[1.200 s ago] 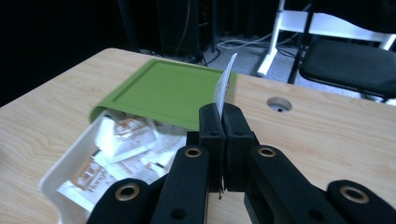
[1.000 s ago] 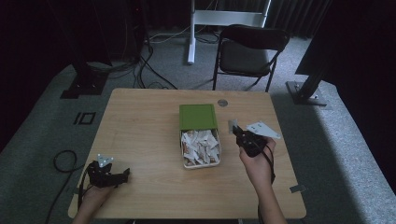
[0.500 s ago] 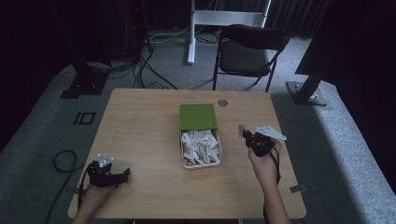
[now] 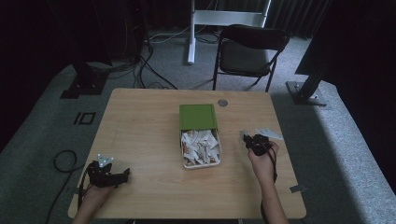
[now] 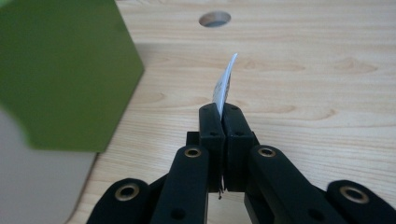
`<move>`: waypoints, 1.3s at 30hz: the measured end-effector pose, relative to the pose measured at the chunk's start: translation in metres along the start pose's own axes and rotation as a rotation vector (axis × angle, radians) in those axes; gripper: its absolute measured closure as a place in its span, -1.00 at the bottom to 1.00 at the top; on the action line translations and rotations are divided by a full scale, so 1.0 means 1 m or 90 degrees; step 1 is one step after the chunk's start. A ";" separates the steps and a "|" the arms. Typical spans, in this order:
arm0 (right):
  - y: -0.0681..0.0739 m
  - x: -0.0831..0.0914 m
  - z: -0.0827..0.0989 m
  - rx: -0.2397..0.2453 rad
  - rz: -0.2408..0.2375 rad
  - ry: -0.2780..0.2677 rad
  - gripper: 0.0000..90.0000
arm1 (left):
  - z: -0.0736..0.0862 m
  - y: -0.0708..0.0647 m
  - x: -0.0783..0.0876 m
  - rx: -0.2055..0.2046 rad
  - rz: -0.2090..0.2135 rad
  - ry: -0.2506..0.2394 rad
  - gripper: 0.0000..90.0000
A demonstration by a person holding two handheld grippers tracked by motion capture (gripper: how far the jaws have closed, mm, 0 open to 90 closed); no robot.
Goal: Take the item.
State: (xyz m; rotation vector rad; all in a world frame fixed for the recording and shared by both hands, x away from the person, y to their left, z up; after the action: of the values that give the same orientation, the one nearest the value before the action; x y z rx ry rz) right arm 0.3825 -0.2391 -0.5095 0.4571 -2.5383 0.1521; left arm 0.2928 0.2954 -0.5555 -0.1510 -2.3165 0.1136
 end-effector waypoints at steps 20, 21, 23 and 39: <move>-0.027 -0.030 0.014 -0.040 0.025 0.067 0.94 | 0.000 0.000 0.000 0.001 0.000 0.000 -0.95; -0.028 -0.030 0.014 -0.040 0.027 0.068 0.92 | 0.000 0.000 0.000 0.000 0.000 0.000 -0.95; -0.032 -0.031 0.015 -0.039 0.032 0.072 0.76 | 0.000 0.000 0.000 0.000 0.000 0.000 -0.95; -0.039 -0.024 0.014 0.009 0.034 0.008 -0.34 | 0.000 0.000 0.000 0.000 0.000 0.000 -0.95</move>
State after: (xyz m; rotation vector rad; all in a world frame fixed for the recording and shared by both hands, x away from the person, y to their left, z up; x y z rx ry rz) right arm 0.4082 -0.2719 -0.5338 0.3926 -2.5395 0.1928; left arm 0.2928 0.2954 -0.5555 -0.1508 -2.3169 0.1146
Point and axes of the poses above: each handheld gripper's, and its own axes: x roughly backward along the jaws, z roughly out of its underside, y roughly to its left, the point moved 1 cm from there along -x, roughly forward along the jaws, and after that the axes turned 12 degrees about x, right-handed, at the moved point
